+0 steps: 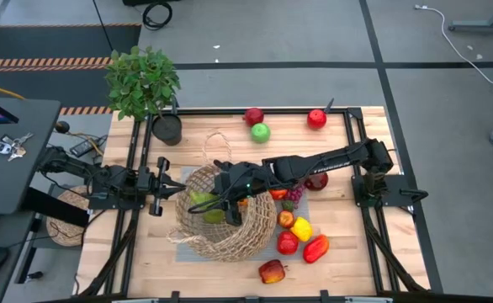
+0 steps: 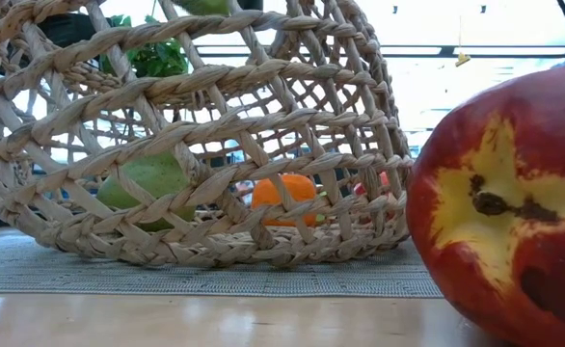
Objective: Build produce basket
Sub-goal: Put the cucumber into the brown basket, then put the green apple into the brown basket
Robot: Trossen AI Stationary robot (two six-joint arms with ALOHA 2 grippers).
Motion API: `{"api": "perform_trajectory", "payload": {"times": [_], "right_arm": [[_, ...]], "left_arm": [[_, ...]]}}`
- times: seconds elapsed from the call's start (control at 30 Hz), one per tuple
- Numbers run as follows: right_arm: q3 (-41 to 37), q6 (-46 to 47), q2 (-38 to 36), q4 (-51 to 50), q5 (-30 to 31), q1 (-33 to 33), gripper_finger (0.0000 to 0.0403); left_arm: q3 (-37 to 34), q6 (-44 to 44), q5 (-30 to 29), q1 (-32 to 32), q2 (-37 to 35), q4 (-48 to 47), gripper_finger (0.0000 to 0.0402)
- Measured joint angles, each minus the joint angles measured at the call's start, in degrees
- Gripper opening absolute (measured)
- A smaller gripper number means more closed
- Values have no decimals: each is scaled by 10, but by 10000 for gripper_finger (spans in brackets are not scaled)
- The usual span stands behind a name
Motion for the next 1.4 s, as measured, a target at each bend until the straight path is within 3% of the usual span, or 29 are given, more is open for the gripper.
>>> {"api": "perform_trajectory", "payload": {"times": [0.27,0.67,0.9,1.4], "right_arm": [[-92,19,-2,21,26,-12,172],[-88,10,1,-4,12,-16,172],[-88,-8,1,7,-44,-16,177],[-88,-47,-2,55,-43,-14,301]], "left_arm": [[0,0,0,0,0,0,36],[0,0,0,0,0,0,32],[0,0,0,0,0,0,33],[0,0,0,0,0,0,34]]}}
